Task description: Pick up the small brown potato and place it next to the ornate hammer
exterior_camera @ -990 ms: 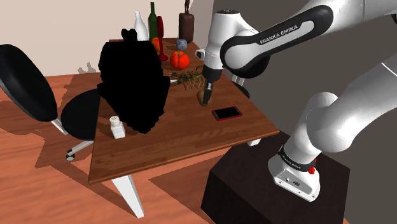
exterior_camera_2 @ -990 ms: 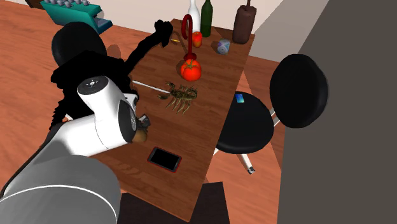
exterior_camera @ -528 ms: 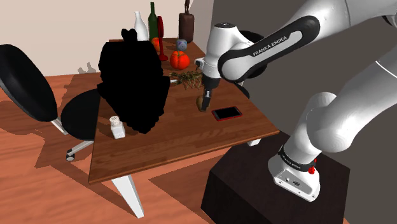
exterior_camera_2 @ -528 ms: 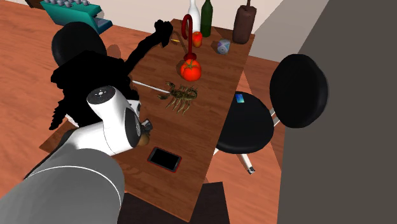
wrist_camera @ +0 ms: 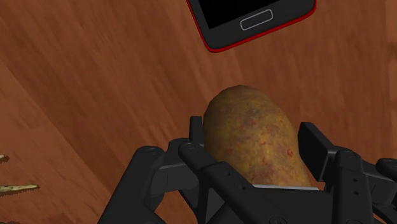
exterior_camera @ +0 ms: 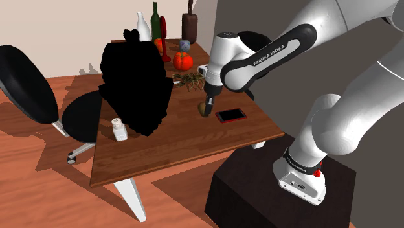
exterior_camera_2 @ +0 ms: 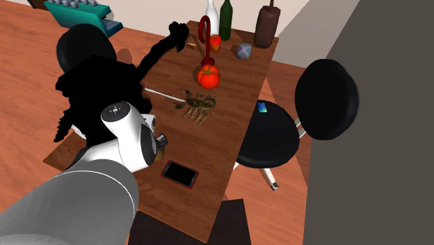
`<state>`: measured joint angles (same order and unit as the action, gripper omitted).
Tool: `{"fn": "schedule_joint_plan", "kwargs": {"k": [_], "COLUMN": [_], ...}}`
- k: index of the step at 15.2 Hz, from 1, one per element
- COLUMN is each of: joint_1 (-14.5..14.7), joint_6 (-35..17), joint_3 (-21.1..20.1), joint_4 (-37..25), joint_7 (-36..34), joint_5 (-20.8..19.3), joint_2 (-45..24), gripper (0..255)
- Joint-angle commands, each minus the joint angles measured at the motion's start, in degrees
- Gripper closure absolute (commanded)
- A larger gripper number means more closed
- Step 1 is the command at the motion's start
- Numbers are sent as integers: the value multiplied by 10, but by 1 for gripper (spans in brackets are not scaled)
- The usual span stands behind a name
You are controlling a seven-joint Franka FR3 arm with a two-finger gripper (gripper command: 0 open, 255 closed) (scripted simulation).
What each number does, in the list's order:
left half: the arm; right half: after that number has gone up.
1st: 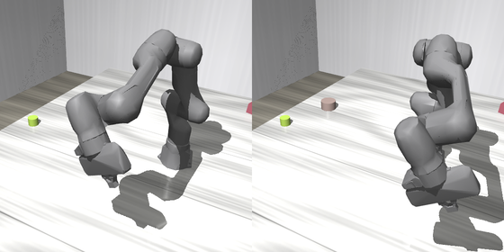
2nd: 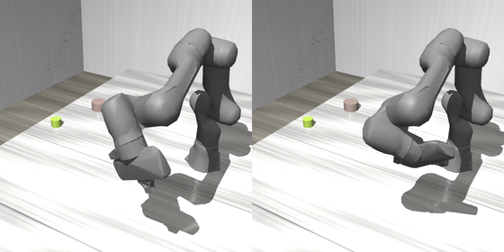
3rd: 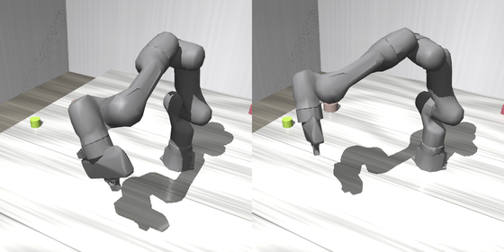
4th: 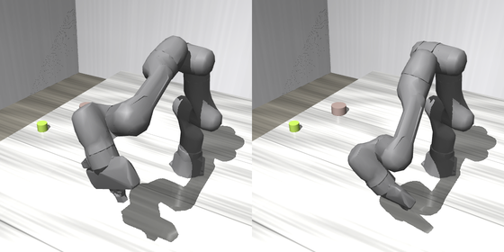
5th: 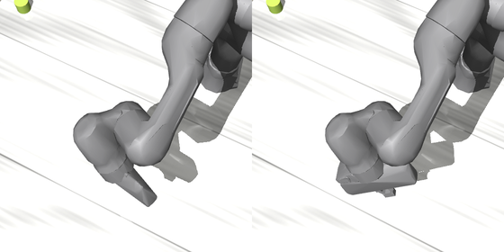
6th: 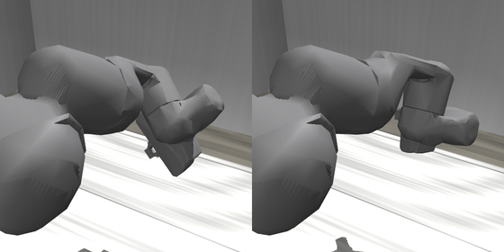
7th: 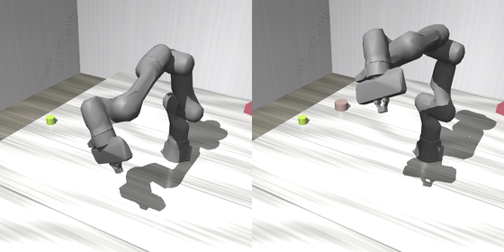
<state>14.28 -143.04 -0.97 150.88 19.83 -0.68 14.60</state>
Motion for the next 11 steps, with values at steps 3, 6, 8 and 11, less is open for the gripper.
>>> {"fn": "schedule_joint_plan", "kwargs": {"k": [3,6,8,11], "joint_1": [-1,-2,-2,-1], "joint_6": [0,1,1,24], "joint_3": [1,2,2,1], "joint_4": [3,3,3,-2], "joint_7": [0,2,2,1], "joint_5": [0,0,0,0], "joint_2": [-4,-3,-3,14], "gripper": [255,0,0,0]}}
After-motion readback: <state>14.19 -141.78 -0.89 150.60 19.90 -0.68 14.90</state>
